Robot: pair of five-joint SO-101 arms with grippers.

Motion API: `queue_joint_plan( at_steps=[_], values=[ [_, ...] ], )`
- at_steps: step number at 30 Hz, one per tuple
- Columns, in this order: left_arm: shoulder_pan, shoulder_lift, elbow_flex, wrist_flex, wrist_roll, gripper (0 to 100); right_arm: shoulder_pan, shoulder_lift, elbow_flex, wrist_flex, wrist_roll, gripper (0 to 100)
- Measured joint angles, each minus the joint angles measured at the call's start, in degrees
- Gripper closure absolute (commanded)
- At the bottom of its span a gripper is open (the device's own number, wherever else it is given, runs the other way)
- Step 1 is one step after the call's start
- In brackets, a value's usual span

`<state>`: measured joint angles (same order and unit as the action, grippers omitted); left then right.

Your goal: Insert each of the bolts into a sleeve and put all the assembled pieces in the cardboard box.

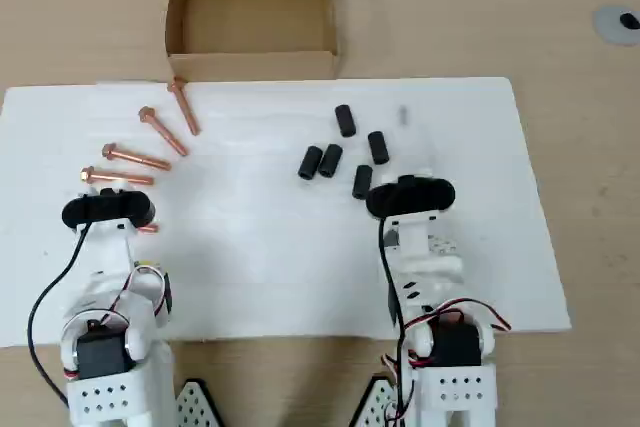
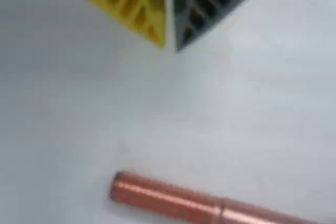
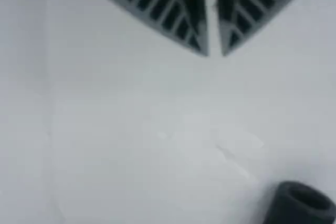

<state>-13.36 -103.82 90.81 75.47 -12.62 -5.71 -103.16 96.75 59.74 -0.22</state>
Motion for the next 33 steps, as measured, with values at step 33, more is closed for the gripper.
queue_joint_plan(
  at_steps=[33],
  values=[
    [10.64,121.85,-106.2,5.54,14.77,96,-0.26,105.05,-98.9,16.79,5.71,91.5]
  ],
)
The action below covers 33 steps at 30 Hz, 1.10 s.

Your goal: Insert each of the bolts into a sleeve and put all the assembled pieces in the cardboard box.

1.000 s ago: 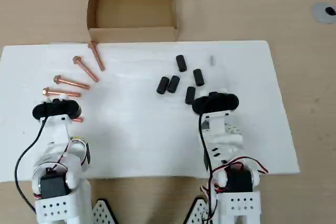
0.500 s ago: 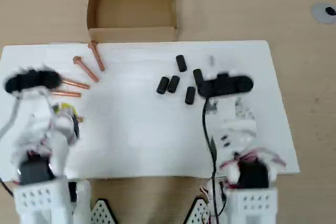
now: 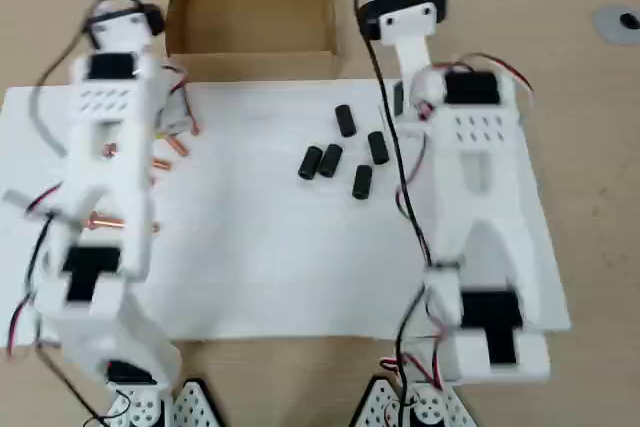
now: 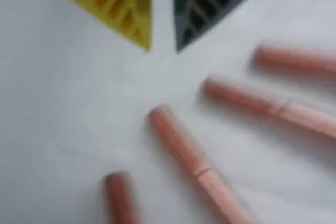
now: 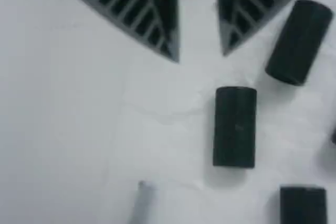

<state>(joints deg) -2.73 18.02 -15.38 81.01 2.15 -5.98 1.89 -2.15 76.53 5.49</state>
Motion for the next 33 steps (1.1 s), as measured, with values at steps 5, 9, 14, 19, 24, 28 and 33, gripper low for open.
queue_joint_plan(
  at_steps=[5,9,14,19,24,28,33],
  values=[
    [1.85,16.26,-17.49,3.52,2.9,96,0.0,8.26,-4.57,1.05,1.49,91.5],
    [1.85,26.02,-30.95,6.68,7.91,91,0.0,9.76,-4.92,1.05,2.55,91.5],
    [1.85,33.32,-46.15,10.81,11.78,91,0.0,11.43,-4.92,0.97,3.52,91.5],
    [0.0,37.36,-54.77,11.25,11.96,91,0.0,12.92,-4.92,0.97,3.52,91.5],
    [-2.46,39.74,-55.56,12.31,7.91,91,0.0,14.42,-4.92,0.18,3.52,91.5],
    [-2.9,41.14,-55.56,12.4,7.12,91,0.0,15.82,-4.92,-0.26,3.52,91.5],
    [-2.99,43.08,-55.56,10.81,7.12,91,0.0,16.35,-4.92,-0.26,3.52,91.5]
  ],
)
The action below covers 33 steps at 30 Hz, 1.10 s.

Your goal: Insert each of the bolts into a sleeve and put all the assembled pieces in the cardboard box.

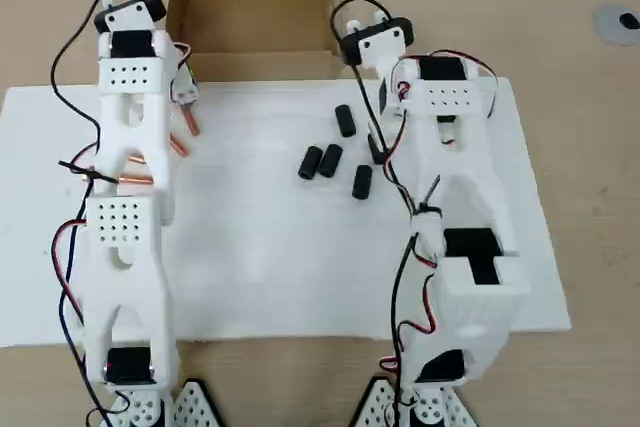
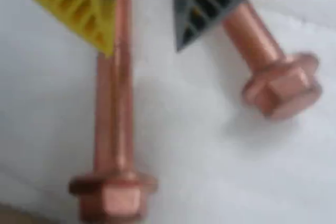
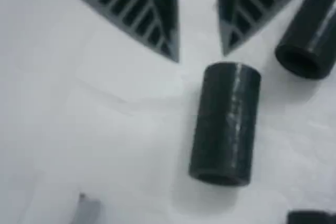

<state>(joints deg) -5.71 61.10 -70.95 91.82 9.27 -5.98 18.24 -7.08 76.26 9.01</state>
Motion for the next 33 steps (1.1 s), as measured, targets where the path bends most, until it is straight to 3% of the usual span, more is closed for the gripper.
queue_joint_plan(
  at_steps=[7,14,17,19,28,33],
  values=[
    [-1.05,5.71,-1.14,-6.77,1.14,91,0.0,0.0,0.0,0.0,0.0,91.5],
    [-1.05,6.95,-3.08,-7.03,1.49,91,0.0,0.0,0.0,0.0,0.0,91.5],
    [-1.05,6.95,-3.16,-5.71,1.67,93,0.0,0.0,0.0,0.0,0.0,91.5],
    [-1.05,6.95,-3.69,-3.52,1.76,100,0.0,0.0,0.0,0.0,0.0,91.7],
    [-0.62,7.12,-5.8,1.32,1.41,99,0.0,0.0,-1.23,2.2,0.0,91.7],
    [1.41,7.3,-16.53,7.3,-1.32,100,0.0,0.0,-5.01,7.03,0.0,91.7]
  ],
)
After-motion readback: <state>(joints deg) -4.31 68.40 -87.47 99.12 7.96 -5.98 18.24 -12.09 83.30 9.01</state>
